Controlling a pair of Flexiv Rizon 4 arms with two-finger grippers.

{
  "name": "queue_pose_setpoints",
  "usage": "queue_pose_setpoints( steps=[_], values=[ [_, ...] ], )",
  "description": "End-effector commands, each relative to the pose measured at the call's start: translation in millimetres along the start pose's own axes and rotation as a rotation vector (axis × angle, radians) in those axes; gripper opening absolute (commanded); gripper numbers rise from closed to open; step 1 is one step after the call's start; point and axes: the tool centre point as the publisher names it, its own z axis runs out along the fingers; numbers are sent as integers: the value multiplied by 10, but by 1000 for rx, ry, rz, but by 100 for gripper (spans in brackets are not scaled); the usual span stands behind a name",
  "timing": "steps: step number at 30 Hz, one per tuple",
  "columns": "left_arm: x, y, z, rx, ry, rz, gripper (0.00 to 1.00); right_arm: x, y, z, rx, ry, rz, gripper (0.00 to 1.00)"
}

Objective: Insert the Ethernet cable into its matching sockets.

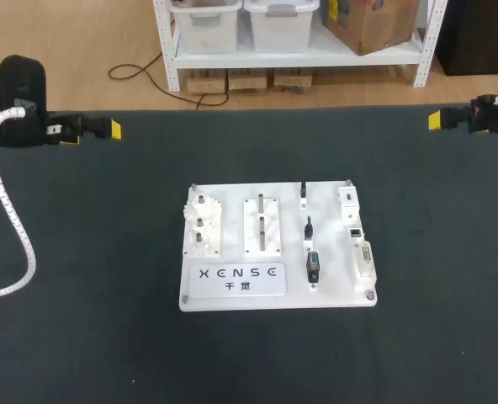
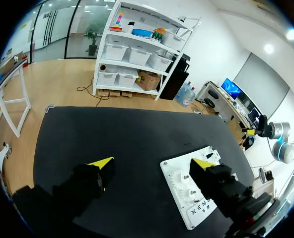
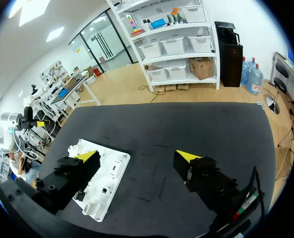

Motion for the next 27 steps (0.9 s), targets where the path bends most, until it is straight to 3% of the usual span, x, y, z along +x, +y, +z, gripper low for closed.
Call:
queue_pose_setpoints(
  steps=[1, 11, 21, 27],
  values=[
    [-12, -15, 3, -8, 6, -2, 100, 1, 4, -4, 2, 0, 0, 100],
    [-12, -15, 3, -8, 6, -2, 100, 1, 4, -4, 2, 0, 0, 100],
    [-32, -576, 268, 359, -67, 537, 100, 1, 4, -4, 2, 0, 0, 100],
    [150, -892, 369, 537, -67, 735, 100, 1, 4, -4, 2, 0, 0, 100]
  ],
)
